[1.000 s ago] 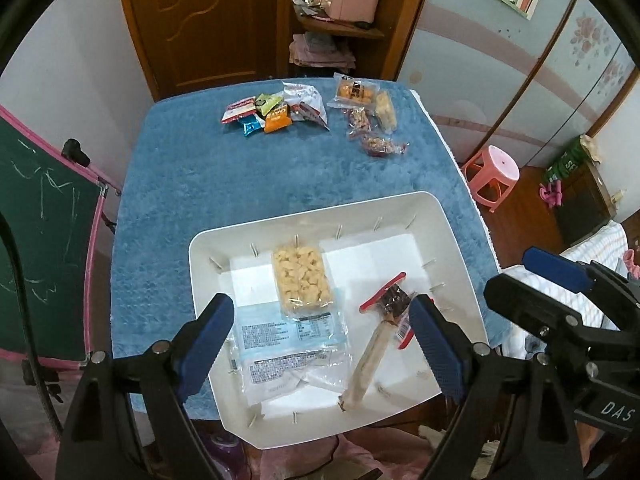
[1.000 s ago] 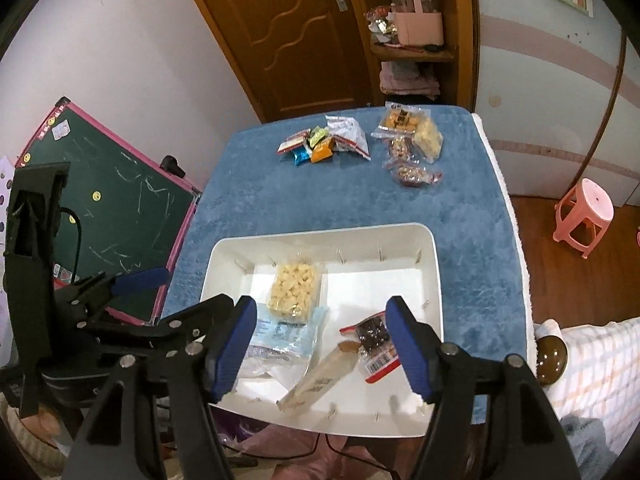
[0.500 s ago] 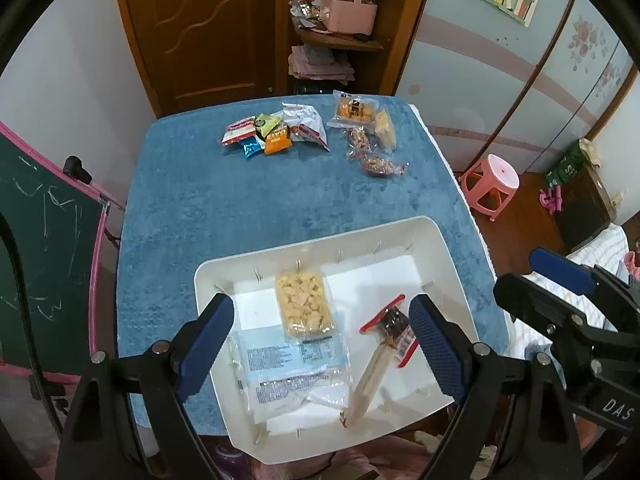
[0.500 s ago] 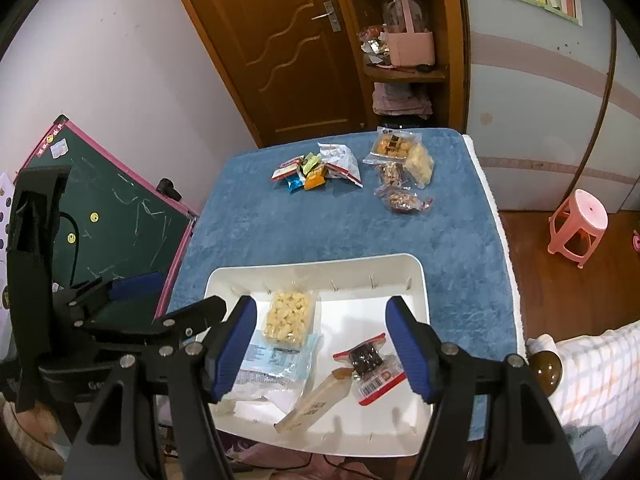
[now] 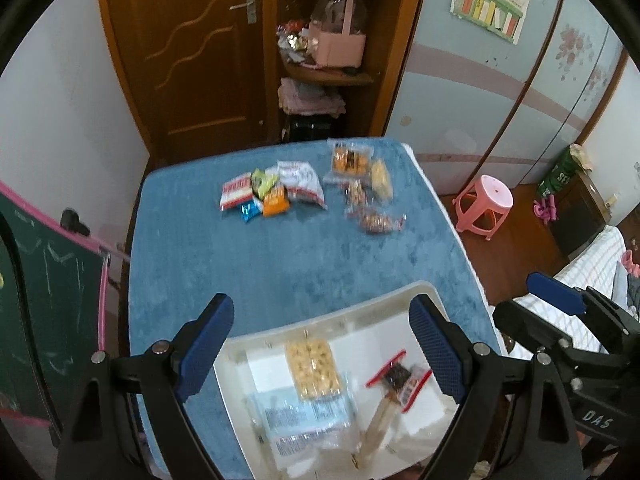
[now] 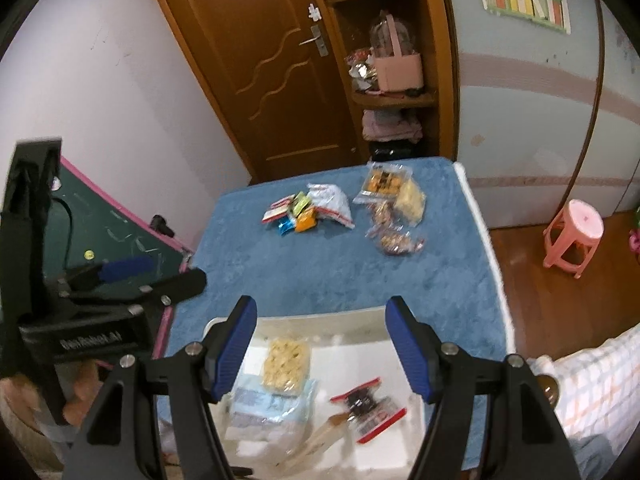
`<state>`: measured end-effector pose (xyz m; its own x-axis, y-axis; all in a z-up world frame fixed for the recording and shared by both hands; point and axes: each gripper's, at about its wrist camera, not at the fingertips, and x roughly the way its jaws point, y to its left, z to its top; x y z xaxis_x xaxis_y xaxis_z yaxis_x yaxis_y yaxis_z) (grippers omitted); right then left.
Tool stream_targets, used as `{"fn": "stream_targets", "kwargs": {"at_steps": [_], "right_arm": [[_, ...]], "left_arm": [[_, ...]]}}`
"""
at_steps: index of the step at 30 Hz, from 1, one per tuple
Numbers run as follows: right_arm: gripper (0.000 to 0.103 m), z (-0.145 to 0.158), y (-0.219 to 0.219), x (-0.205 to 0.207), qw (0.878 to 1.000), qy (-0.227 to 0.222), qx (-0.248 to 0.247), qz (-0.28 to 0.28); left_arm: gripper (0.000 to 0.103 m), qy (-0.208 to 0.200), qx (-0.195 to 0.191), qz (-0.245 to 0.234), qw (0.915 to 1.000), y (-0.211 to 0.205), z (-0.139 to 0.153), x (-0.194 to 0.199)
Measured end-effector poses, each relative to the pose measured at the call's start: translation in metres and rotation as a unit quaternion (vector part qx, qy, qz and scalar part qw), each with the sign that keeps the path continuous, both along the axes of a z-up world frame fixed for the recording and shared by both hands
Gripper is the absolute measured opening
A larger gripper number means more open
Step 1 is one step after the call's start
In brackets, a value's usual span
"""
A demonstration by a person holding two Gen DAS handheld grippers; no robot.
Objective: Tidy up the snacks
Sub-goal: 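Lift both open grippers out of the tray, then grasp the white printed bag with left gripper while right gripper grasps the clear nut bag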
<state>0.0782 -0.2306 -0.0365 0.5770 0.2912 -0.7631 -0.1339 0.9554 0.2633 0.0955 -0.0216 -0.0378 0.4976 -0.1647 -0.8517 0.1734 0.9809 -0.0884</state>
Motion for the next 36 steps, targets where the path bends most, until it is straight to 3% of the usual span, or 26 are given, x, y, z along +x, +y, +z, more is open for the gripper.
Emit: {"fn": "stream_targets", "kwargs": {"at_steps": [10, 14, 17, 21, 26, 36], "right_arm": [[0.068, 0.019, -0.011, 0.043, 0.997, -0.031, -0.073, -0.015], [0.068, 0.017, -0.022, 0.075, 0.994, -0.018, -0.106, -0.02], [0.068, 0.011, -0.032, 0.095, 0.995, -0.01, -0.098, -0.017], [0.068, -0.002, -0.036, 0.125, 0.994, -0.001, -0.107, -0.012], [0.068, -0.035, -0.039, 0.167, 0.993, 0.039, -0.108, 0.004], [0.067, -0.154, -0.03, 0.232, 0.987, 0.129, -0.084, 0.033]], "left_arm": [[0.089, -0.035, 0.01, -0.034, 0.9987, -0.012, 0.03, 0.056], [0.089, -0.05, 0.014, -0.047, 0.9975, -0.016, 0.035, 0.079], [0.089, -0.052, 0.034, -0.044, 0.9971, -0.014, 0.028, 0.1], [0.089, -0.027, 0.041, -0.025, 0.9985, -0.003, 0.008, 0.135], [0.089, 0.045, -0.019, -0.005, 0.9988, 0.017, -0.03, 0.182], [0.089, 0.13, -0.063, 0.037, 0.9888, -0.001, -0.126, 0.266]]}}
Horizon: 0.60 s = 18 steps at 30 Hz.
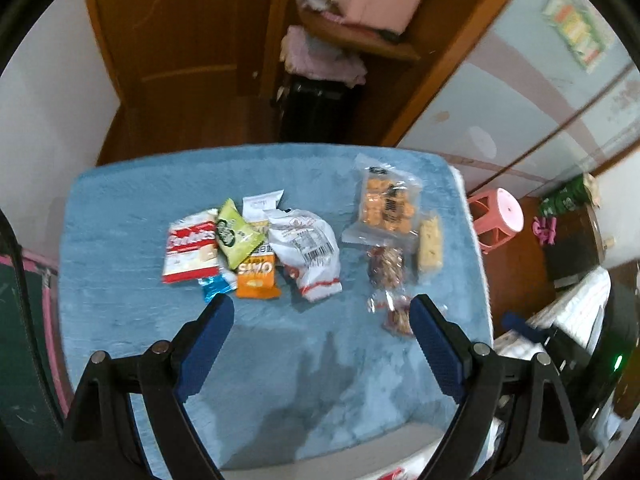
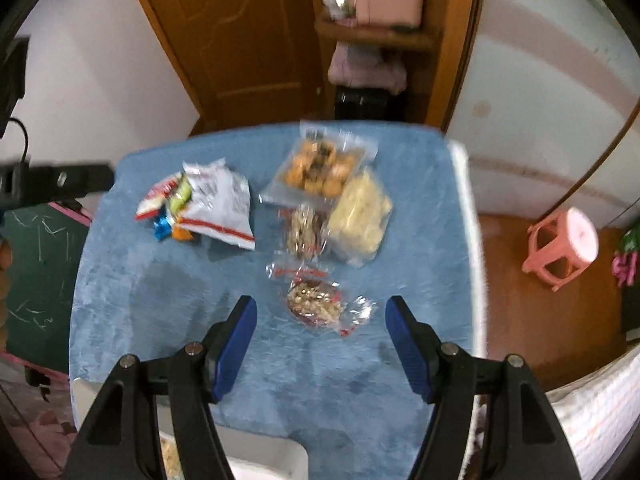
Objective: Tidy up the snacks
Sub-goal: 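Grasp the white printed bag with left gripper while right gripper grasps the clear nut bag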
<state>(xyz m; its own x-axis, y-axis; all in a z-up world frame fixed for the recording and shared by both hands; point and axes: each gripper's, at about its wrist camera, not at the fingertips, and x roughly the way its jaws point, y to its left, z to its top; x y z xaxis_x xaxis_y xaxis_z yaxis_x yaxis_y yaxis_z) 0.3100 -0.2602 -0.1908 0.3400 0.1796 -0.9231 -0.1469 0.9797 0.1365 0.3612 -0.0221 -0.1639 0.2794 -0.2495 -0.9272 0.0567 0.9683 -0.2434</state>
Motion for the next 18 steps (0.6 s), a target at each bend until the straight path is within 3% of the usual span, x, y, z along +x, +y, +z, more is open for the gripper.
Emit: {"fn": "stream_targets", "kwargs": {"at_steps": [8, 18], "right_arm": [[0.067, -0.067, 0.022, 0.018, 0.999, 0.04, -0.019, 0.032], [0.067, -0.101, 0.048, 0.021, 0.994, 0.046, -0.066, 0.073]], "left_arm": [[0.089, 0.052, 0.018, 0.042, 0.9976, -0.02, -0.079, 0.046], [0.088, 0.051, 0.046, 0.052, 0.9963, -0.042, -0.112, 0.066]]}}
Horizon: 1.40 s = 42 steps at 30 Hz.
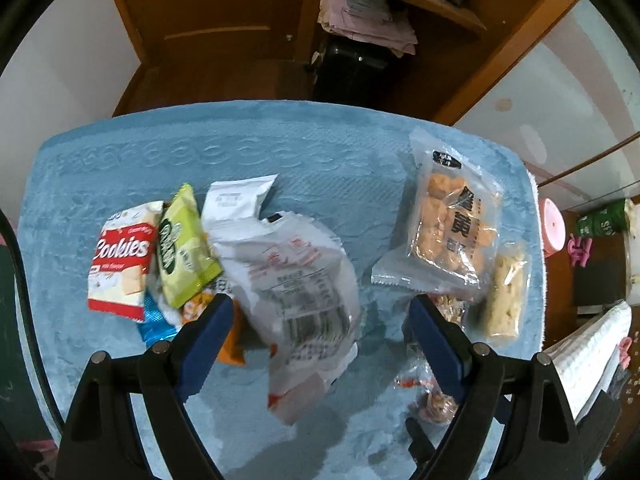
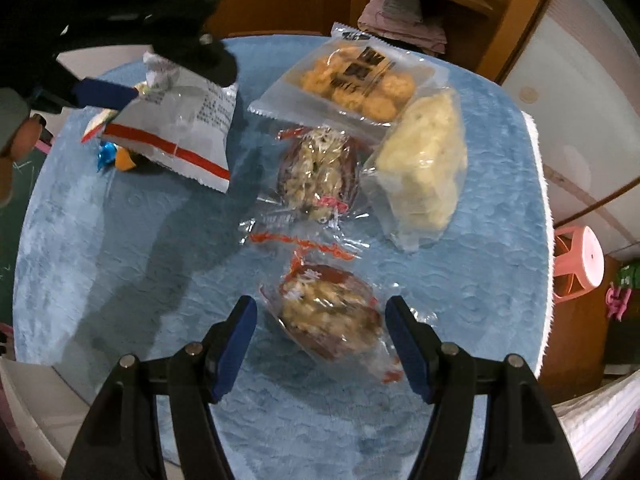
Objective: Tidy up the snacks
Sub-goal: 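Grasp the white printed bag with left gripper while right gripper grasps the clear nut bag, then carry both bags over the white tray and open both grippers to drop them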
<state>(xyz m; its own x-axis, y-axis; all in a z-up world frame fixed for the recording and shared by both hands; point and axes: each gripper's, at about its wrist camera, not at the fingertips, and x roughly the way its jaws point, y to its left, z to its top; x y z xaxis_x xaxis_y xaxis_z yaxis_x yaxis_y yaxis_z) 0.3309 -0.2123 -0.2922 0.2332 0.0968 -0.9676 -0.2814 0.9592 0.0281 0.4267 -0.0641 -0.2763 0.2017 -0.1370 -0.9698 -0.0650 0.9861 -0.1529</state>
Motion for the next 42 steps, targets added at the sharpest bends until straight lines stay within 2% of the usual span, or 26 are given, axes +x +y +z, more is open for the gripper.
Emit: {"fn": "stream_targets", "kwargs": {"at_steps": [3, 5, 6, 8, 14, 17, 23, 27, 31, 36, 42], "right_arm": [[0.066, -0.005, 0.002, 0.0, 1.0, -0.001, -0.007, 0.0], [0.054, -0.007, 0.003, -0.002, 1.0, -0.01, -0.023, -0.002], [0.053, -0.008, 0.003, -0.005, 1.0, -0.013, -0.027, -0.003], [0.052, -0.006, -0.001, -0.007, 1.0, -0.013, -0.012, -0.008], [0.052, 0.007, -0.021, -0.025, 0.998, 0.004, 0.048, -0.035], [0.052, 0.024, -0.031, -0.036, 0.996, 0.0, 0.074, -0.047], [0.052, 0.077, -0.051, -0.062, 0.987, -0.032, 0.14, -0.069], [0.052, 0.125, -0.052, -0.09, 0.981, -0.067, 0.171, -0.066], [0.052, 0.172, -0.051, -0.125, 0.974, -0.102, 0.195, -0.056], [0.052, 0.215, -0.044, -0.182, 0.968, -0.135, 0.208, -0.046], [0.052, 0.24, -0.025, -0.242, 0.966, -0.174, 0.188, -0.026]], "left_arm": [[0.081, -0.002, 0.018, -0.005, 0.9998, -0.007, -0.004, 0.0], [0.059, -0.002, 0.021, -0.009, 0.9997, -0.01, -0.009, 0.001], [0.059, 0.004, 0.009, -0.009, 0.9999, -0.009, -0.012, 0.001], [0.048, -0.001, 0.003, -0.004, 1.0, -0.008, -0.012, -0.001], [0.037, -0.007, -0.022, -0.012, 0.9997, -0.002, 0.002, -0.019], [0.035, -0.013, -0.039, -0.018, 0.999, 0.005, 0.022, -0.032], [0.035, -0.046, -0.064, -0.041, 0.996, 0.016, 0.085, -0.076], [0.035, -0.076, -0.066, -0.065, 0.9928, 0.024, 0.137, -0.122], [0.035, -0.099, -0.068, -0.085, 0.9892, 0.039, 0.183, -0.186], [0.035, -0.12, -0.061, -0.101, 0.9857, 0.049, 0.217, -0.268], [0.035, -0.129, -0.048, -0.095, 0.9859, 0.05, 0.23, -0.336]]}}
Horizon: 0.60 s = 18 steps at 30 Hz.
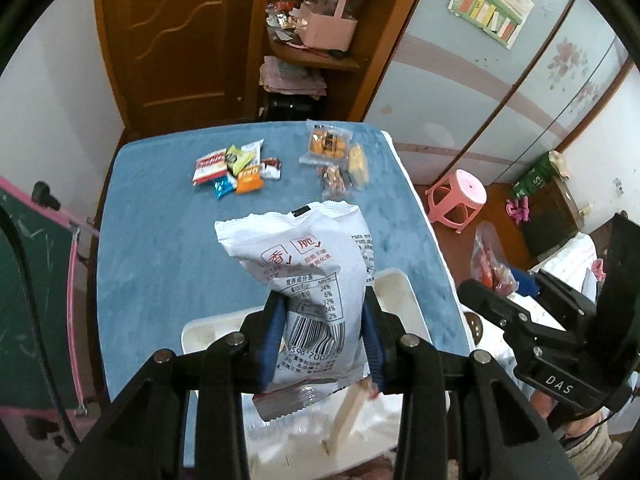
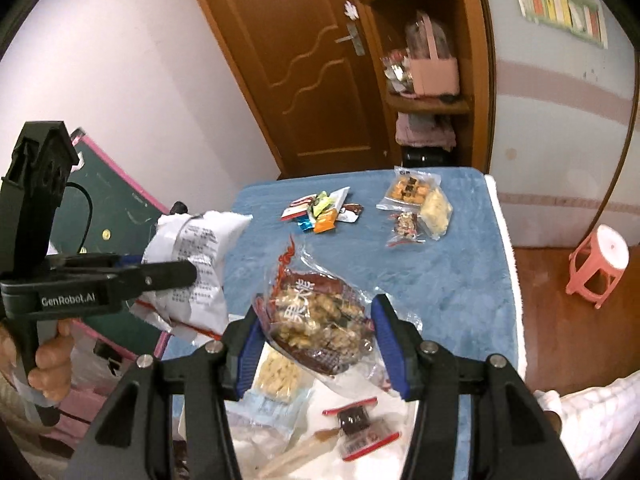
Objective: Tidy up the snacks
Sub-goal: 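Carry both bags over the white tray and open both grippers to drop them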
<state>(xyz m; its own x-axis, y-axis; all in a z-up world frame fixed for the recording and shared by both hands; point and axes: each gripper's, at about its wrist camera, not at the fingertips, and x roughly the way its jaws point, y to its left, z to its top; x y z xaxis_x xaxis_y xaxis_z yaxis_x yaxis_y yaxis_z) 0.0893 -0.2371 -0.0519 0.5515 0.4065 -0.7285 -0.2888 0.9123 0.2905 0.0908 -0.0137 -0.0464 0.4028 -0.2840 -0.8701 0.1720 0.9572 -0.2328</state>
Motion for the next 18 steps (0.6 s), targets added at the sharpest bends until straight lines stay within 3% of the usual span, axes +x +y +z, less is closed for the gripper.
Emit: {"fn": "stream_targets", "kwargs": {"at_steps": [6, 15, 18], "right_arm": [[0.053, 0.0, 0.014, -0.032, 1.0, 0.0, -0.018, 0.015], [0.056, -0.021, 0.033, -0.052, 0.997, 0.031, -0.057, 0.031], [0.058, -0.023, 0.037, -0.057, 0.997, 0.042, -0.065, 0.031]], "left_arm": [[0.035, -0.003, 0.029, 0.011, 0.9995, -0.006, -0.012, -0.044], [0.036, 0.021, 0.052, 0.027, 0.9981, -0.008, -0.041, -0.074], [0.046, 0.014, 0.06, 0.033, 0.9975, -0.007, -0.041, -0.079]]}}
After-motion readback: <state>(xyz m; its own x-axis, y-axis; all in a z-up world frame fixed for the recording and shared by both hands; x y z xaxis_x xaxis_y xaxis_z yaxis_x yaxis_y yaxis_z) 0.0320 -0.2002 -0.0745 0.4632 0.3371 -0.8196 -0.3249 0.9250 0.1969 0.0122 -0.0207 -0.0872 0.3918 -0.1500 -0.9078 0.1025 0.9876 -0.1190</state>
